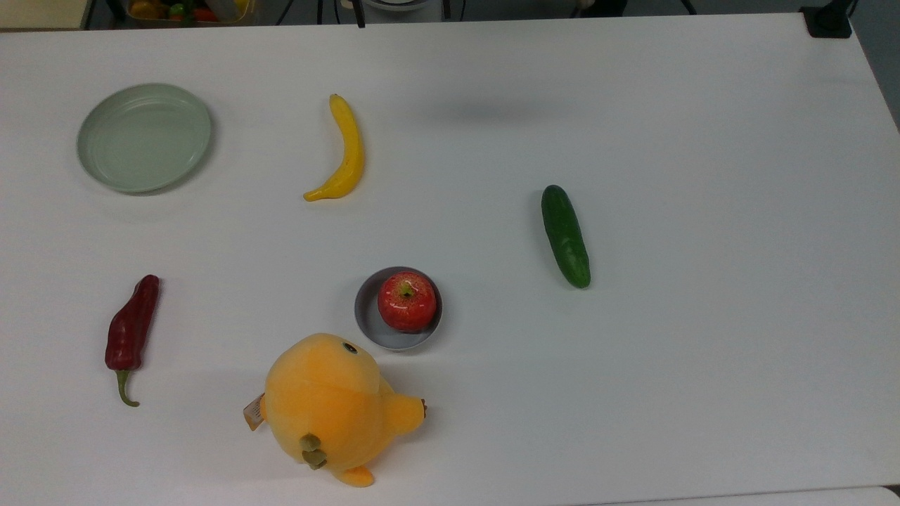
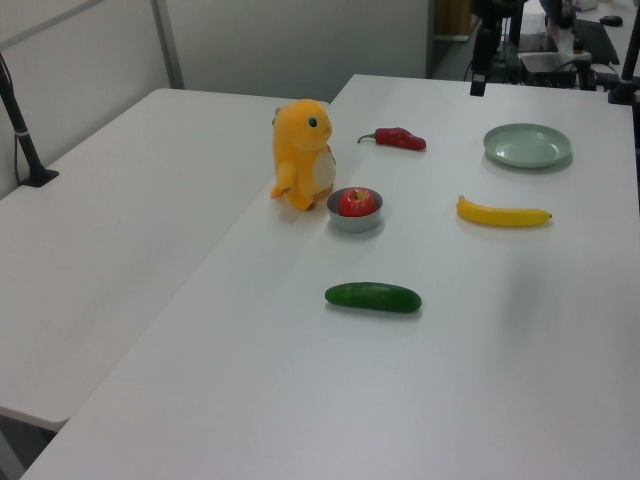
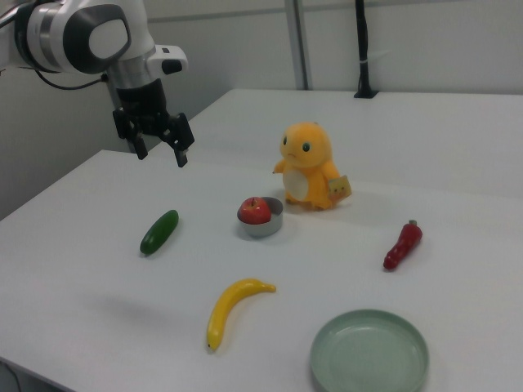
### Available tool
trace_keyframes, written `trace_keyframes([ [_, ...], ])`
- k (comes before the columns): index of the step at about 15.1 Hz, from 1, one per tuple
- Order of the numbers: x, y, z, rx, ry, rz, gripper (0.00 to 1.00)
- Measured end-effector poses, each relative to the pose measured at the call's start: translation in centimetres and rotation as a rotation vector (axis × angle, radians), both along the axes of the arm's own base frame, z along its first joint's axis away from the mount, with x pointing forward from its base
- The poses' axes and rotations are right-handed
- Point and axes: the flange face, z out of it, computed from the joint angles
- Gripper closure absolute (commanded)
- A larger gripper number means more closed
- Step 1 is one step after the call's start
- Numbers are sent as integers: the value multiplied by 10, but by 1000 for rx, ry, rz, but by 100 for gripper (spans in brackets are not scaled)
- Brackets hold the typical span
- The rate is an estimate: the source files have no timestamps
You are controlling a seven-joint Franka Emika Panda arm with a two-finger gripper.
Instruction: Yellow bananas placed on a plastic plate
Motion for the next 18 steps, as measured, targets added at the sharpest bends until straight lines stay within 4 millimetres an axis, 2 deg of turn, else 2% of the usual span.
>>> trace_keyframes([
  [6, 0, -16, 6, 3, -10, -28, 0],
  [13, -2, -16, 5, 3, 4, -27, 0],
  [15, -14, -16, 4, -5, 74, -19, 0],
  [17, -34, -17, 8, -13, 144, 6, 0],
  [18, -42, -18, 3, -16, 170, 19, 0],
])
